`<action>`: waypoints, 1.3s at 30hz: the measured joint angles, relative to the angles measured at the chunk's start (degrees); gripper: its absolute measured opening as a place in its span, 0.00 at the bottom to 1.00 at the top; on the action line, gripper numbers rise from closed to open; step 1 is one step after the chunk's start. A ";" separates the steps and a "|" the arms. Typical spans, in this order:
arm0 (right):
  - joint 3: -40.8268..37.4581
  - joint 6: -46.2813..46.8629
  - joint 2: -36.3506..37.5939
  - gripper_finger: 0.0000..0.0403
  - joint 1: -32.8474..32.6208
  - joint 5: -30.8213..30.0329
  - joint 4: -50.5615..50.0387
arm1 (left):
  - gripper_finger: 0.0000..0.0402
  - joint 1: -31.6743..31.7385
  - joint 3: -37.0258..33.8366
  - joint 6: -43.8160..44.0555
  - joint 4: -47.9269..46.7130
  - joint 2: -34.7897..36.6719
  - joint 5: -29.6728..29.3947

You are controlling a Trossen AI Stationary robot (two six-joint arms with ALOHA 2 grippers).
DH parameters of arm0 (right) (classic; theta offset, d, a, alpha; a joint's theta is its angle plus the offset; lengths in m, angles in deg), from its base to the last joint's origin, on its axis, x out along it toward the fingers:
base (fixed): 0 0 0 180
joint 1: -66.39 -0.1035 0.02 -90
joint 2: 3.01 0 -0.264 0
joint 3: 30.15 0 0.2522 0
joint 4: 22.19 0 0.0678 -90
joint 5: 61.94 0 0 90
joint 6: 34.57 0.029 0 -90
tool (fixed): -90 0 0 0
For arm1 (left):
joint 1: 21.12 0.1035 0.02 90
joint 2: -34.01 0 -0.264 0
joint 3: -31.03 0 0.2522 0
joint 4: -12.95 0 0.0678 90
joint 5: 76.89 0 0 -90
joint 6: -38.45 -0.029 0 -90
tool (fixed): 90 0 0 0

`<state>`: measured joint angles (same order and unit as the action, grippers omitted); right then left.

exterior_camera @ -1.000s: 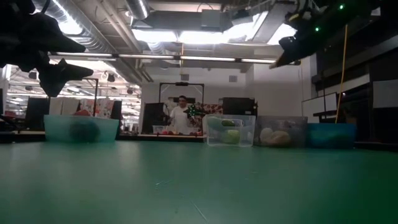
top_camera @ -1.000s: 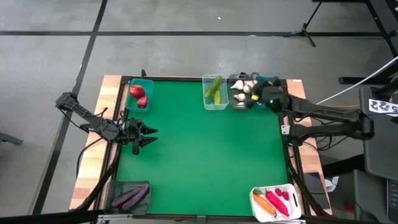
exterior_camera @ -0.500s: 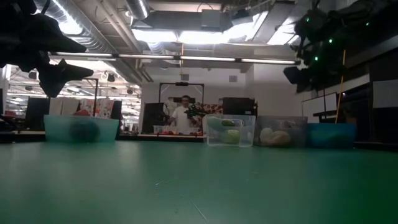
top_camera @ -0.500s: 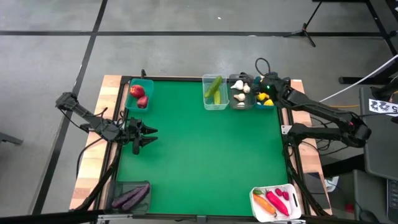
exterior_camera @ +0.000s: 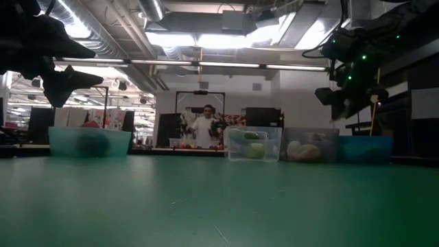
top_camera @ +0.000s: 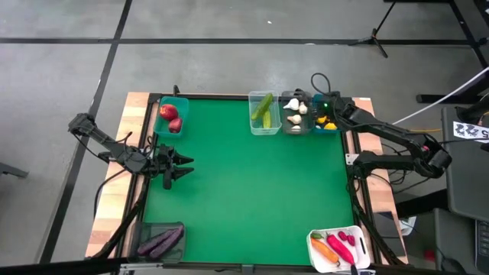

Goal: Sort produce into baskets
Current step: Put the white garlic into the top black transparent bin, then return to Home Position

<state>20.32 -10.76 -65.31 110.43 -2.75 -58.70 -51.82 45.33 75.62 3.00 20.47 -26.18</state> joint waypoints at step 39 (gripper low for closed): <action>0.11 -9.56 39.73 0.77 -0.19 60.81 -2.72 | 0.60 0.00 -0.02 -13.81 26.69 3.05 -2.13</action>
<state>20.42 -20.32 -25.58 110.24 58.07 -61.42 -51.82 45.31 61.81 29.69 23.52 -28.30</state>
